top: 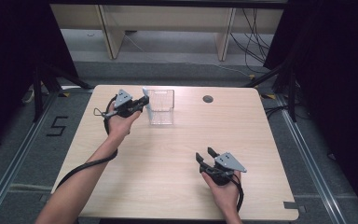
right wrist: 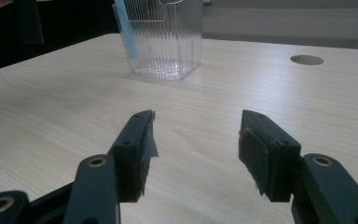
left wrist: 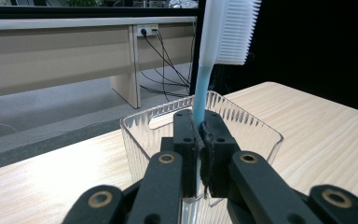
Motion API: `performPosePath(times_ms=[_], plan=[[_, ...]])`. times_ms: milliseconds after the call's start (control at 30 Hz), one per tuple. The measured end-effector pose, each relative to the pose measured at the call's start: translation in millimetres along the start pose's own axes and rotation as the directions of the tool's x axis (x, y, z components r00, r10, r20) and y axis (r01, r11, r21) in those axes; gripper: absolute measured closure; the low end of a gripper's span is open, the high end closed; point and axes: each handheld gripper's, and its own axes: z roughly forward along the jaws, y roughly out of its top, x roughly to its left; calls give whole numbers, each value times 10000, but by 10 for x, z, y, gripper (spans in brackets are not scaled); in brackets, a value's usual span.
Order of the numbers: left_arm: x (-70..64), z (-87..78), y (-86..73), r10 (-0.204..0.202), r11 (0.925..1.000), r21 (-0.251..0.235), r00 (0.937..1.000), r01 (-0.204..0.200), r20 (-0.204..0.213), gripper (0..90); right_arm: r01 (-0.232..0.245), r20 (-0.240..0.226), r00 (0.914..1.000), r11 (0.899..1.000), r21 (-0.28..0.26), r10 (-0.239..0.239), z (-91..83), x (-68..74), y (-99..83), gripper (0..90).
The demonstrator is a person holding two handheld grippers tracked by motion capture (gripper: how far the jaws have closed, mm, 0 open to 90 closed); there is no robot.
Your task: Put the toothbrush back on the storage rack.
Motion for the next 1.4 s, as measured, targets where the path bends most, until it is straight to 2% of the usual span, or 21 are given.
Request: performPosePath(times_ms=[100, 133, 200, 233, 333, 800, 867, 900, 1400], plan=[[1, 3, -9, 15, 10000, 16, 10000, -15, 0, 851, -156, -79, 9998, 9999, 12, 156, 5, 9, -3, 457], [3, 1, -11, 36, 10000, 43, 10000, -36, -2, 850, -4, -5, 10000, 10000, 13, 4, 0, 0, -1, 458], [3, 0, -14, 21, 10000, 54, 10000, -21, -3, 851, 14, -17, 10000, 10000, 2, -14, 1, 0, -2, 457], [5, -1, -20, 3, 10000, 71, 10000, -3, -9, 851, 214, 58, 9998, 9998, -31, -213, -1, -11, 1, 458], [4, 3, -36, -31, 9999, 122, 10000, 31, -13, 850, -18, -55, 10000, 10000, 53, 18, -2, 5, -1, 458], [10, 17, -85, -41, 9996, 265, 10000, 41, 1, 849, -35, -88, 10000, 10000, 47, 35, -1, -2, -1, 457], [9, 19, -86, -26, 9996, 283, 10000, 27, -12, 849, -214, -37, 9998, 9997, 97, 214, -9, 18, -1, 457], [9, 21, -89, -20, 9996, 288, 10000, 20, -13, 848, -95, -86, 9999, 9999, 75, 95, -5, 6, 0, 458], [6, 33, -120, 12, 9991, 412, 10000, -10, -32, 847, -112, -91, 9999, 9999, 83, 113, -6, 8, 0, 457]])
